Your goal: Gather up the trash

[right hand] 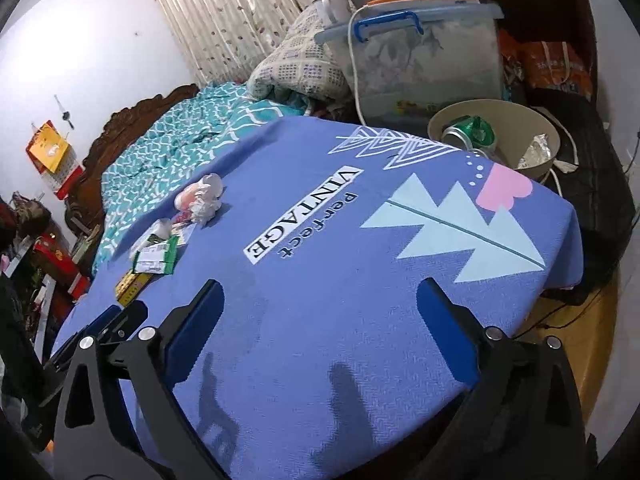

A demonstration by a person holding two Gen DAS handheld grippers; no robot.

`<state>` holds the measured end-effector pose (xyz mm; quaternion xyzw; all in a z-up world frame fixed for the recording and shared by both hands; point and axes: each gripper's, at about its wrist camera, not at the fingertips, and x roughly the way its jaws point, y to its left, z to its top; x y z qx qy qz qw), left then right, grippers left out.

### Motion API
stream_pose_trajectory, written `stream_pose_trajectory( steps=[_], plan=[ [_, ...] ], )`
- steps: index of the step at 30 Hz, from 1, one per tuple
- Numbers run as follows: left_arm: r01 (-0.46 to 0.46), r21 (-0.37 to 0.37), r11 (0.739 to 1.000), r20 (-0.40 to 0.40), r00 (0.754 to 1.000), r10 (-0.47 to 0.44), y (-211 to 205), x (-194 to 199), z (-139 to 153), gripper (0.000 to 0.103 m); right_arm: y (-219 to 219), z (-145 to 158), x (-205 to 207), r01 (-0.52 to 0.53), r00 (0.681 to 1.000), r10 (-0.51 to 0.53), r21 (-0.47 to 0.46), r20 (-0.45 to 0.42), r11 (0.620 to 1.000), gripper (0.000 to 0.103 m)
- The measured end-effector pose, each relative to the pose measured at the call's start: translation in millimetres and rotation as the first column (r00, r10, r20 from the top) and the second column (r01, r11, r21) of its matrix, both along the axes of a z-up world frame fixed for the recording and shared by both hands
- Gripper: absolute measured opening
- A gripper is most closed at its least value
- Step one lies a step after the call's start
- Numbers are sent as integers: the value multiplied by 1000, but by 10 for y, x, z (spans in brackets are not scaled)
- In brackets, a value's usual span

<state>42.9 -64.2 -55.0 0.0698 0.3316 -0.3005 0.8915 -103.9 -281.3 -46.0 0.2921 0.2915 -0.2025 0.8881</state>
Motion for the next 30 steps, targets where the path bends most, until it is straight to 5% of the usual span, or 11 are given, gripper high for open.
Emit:
stream_pose_trajectory(
  steps=[16,24,30],
  plan=[
    [-18,42,999,5,1000,18,-64,48,-184,71,-58,-265,18,55,997,-52,45,-65,997,98],
    [-29,28,999,42,999,28,-29,2,-155,94,-44,-295,36,57,995,-53,41,-80,998,99],
    [-75,-23,997,12,997,75,82,63,-145,94,-17,-286,57,41,996,-39,30,-79,999,99]
  ],
)
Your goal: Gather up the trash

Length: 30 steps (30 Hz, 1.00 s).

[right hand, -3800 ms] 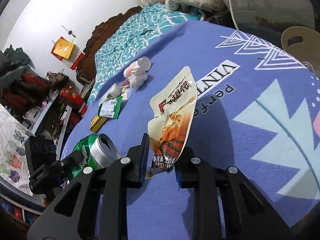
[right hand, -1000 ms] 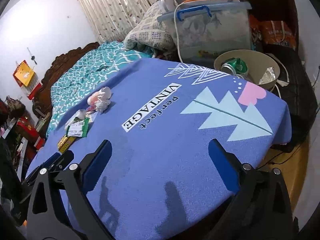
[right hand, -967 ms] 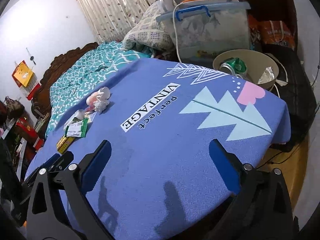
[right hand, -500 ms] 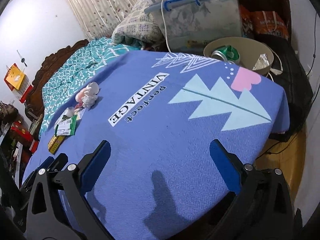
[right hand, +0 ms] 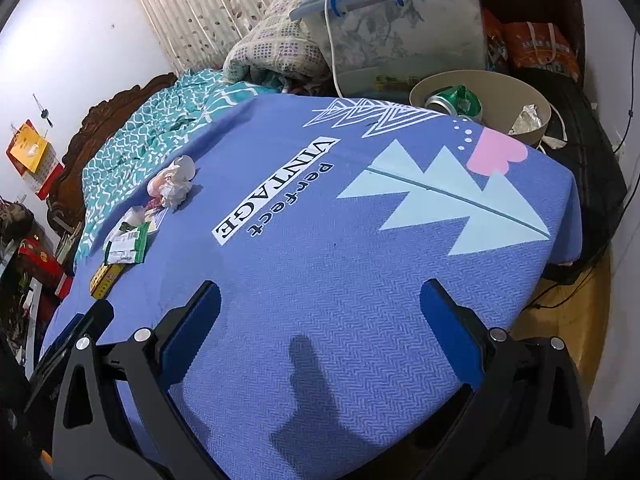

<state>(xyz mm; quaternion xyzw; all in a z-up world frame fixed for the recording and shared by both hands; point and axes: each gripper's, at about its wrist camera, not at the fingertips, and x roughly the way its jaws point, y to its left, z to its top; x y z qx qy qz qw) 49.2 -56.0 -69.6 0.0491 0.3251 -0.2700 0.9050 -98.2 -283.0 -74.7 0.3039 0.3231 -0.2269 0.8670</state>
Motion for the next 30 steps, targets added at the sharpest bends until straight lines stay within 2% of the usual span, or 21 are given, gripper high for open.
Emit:
stream_pose_trajectory(
  steps=[3,10,15,22,25,27,30],
  plan=[
    [-18,2,1000,-15,1000,18,5,24,-12,94,-18,-20,4,-1,1000,1,9,-4,1000,99],
    [-38,-9,999,20,999,38,26,-35,11,94,-26,-42,10,-7,1000,7,24,-2,1000,99],
    [-79,-54,995,14,997,80,97,-38,32,94,7,22,22,-28,1000,28,-6,13,1000,99],
    [-91,15,996,26,996,90,131,-8,93,94,90,125,324,-135,991,136,-33,20,990,99],
    [-134,6,991,14,991,134,333,123,174,94,177,214,606,-234,972,235,-38,22,972,98],
    [-180,-15,984,-10,984,180,503,253,215,94,272,269,869,-319,947,320,-19,16,947,96],
    [-261,-60,963,-74,964,256,811,509,278,90,434,305,1339,-443,897,443,35,20,896,82]
  ],
)
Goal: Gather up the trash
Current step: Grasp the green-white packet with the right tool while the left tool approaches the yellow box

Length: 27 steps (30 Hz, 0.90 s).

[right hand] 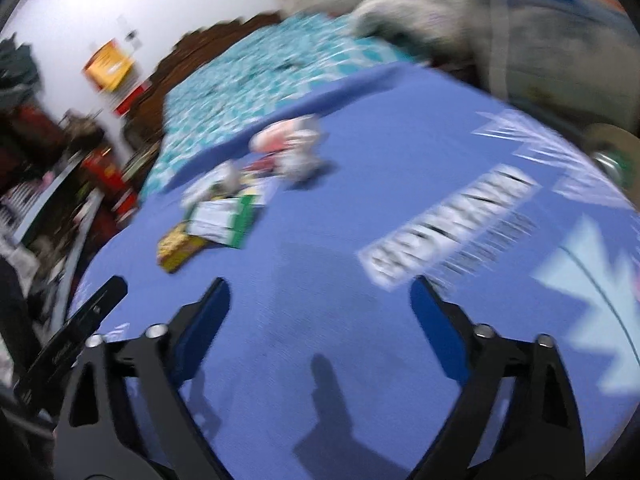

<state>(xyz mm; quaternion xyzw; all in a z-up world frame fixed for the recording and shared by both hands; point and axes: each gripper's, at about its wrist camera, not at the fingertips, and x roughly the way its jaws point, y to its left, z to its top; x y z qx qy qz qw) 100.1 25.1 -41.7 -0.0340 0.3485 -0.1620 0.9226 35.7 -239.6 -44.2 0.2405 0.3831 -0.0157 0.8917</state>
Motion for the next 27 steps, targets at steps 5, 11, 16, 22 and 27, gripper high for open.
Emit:
stream_pose_trajectory(
  steps=[5,11,16,22,27],
  plan=[
    [-77,42,996,-91,993,80,270,563,103,83,315,-121,935,-197,979,201,84,-39,977,77],
    [-42,153,987,-145,987,65,260,959,-20,85,495,-463,1807,-220,967,234,129,-102,967,79],
    [41,207,978,-142,990,-11,215,1066,-129,93,609,-540,1934,-310,933,347,277,-93,909,19],
    [197,312,930,-134,978,-162,7,1155,-259,94,396,-453,1537,-277,951,307,365,-27,889,12],
    [274,411,869,-161,961,-227,-236,1260,-421,86,-55,-356,1040,-195,979,204,345,10,918,12]
  ],
)
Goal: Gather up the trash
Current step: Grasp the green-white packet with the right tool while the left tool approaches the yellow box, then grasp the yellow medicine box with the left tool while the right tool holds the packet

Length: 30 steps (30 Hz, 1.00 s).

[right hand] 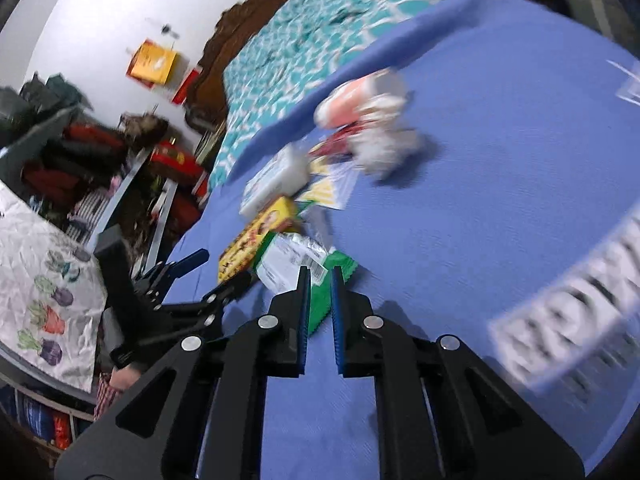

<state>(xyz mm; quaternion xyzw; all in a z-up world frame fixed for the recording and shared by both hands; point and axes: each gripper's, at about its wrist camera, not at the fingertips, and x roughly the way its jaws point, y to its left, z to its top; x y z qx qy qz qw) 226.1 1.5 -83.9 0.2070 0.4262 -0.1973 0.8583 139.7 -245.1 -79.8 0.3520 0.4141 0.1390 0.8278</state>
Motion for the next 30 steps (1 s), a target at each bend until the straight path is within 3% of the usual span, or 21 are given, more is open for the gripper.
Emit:
stream_pose_trajectory(
  steps=[2,6,8,9,10,11,12,14,20,21,22,23,26,30],
  plan=[
    [19,48,999,-14,1000,-18,-69,-13,-68,69,-184,-39,-185,39,999,-39,4,-12,999,12],
    [20,52,998,-5,1000,-20,-90,-207,-43,63,-325,-158,-680,80,997,-81,-33,-17,996,14],
    [22,39,999,-1,1000,-22,-66,-413,-18,62,-255,-114,-763,80,997,-82,-150,-5,985,20],
    [20,27,999,-1,1000,-20,-51,-490,-10,62,-205,-112,-742,57,998,-58,-170,1,984,30],
    [10,7,1000,-3,1000,-10,-11,-602,13,62,-154,-134,-689,22,1000,-24,-150,-8,988,68],
    [-10,-14,1000,-7,1000,10,35,-700,33,62,-81,-136,-610,4,1000,-7,-119,-23,993,86],
    [-30,-31,999,-13,999,29,67,-760,43,62,-43,-148,-564,11,1000,-12,-93,-18,996,85],
    [-76,-85,993,-30,997,74,165,-930,81,62,81,-147,-439,-8,1000,8,-99,6,995,68],
    [-142,-140,980,-38,990,138,273,-1247,71,61,436,-219,-18,-84,996,84,-161,-7,983,63],
    [-141,-133,981,-26,990,138,263,-1283,63,61,494,-219,33,-98,995,98,-163,-3,982,56],
    [-139,-121,983,-15,990,138,244,-1310,57,61,560,-213,66,-119,993,120,-161,-5,980,32],
    [-139,-113,984,-10,990,139,234,-1321,50,61,641,-224,67,-153,988,152,-155,-20,976,24],
    [-140,-101,985,3,990,141,209,-1359,47,61,845,-239,-104,-215,977,213,-148,-33,965,9],
    [-140,-127,982,2,990,142,245,-1427,51,60,712,-90,-489,-186,982,188,-89,21,979,5]
  ],
)
